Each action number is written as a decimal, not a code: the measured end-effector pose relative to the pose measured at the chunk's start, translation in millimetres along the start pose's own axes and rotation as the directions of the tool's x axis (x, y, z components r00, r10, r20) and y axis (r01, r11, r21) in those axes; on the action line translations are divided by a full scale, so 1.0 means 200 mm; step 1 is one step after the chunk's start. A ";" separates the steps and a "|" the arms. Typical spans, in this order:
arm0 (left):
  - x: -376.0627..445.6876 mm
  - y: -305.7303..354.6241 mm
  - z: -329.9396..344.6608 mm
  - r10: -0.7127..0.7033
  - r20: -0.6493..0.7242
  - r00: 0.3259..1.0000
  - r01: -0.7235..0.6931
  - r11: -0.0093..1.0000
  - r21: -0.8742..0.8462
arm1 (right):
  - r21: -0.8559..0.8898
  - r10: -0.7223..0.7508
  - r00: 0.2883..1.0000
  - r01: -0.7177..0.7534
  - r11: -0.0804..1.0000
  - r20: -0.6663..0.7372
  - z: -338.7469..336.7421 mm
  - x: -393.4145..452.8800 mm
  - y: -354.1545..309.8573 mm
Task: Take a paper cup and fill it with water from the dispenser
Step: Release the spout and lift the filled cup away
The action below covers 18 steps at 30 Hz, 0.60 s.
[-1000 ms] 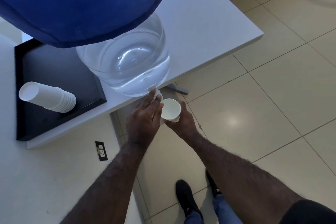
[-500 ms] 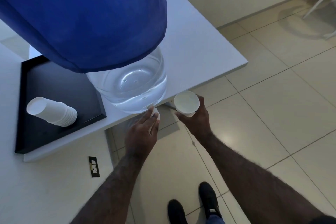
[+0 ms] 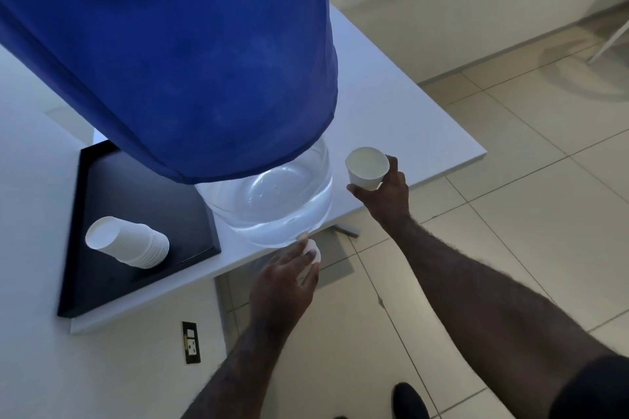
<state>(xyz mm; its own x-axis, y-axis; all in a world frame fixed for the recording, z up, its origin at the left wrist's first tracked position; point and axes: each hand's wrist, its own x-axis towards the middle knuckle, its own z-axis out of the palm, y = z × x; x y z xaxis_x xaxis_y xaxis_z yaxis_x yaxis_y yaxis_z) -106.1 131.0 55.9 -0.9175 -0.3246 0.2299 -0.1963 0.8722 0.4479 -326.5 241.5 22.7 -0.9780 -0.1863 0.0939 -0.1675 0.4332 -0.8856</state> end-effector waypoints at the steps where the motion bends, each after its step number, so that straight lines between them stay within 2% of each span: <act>1: 0.00 -0.01 0.01 -0.001 0.001 1.000 0.001 1.000 -0.010 | -0.010 -0.004 1.000 0.004 1.000 0.009 0.02 0.02 0.00; 18: -0.01 -0.04 0.06 -0.023 -0.012 1.000 0.022 0.999 -0.028 | -0.073 0.044 0.996 -0.038 0.997 0.077 0.17 0.07 0.13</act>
<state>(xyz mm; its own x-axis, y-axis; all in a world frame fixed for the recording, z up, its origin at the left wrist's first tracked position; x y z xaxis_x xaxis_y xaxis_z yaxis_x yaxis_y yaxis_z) -106.4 130.1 41.3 -0.9087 -0.3484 0.2299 -0.2070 0.8544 0.4767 -341.0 219.9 -14.1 -0.9719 -0.2345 0.0194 -0.1384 0.5031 -0.8531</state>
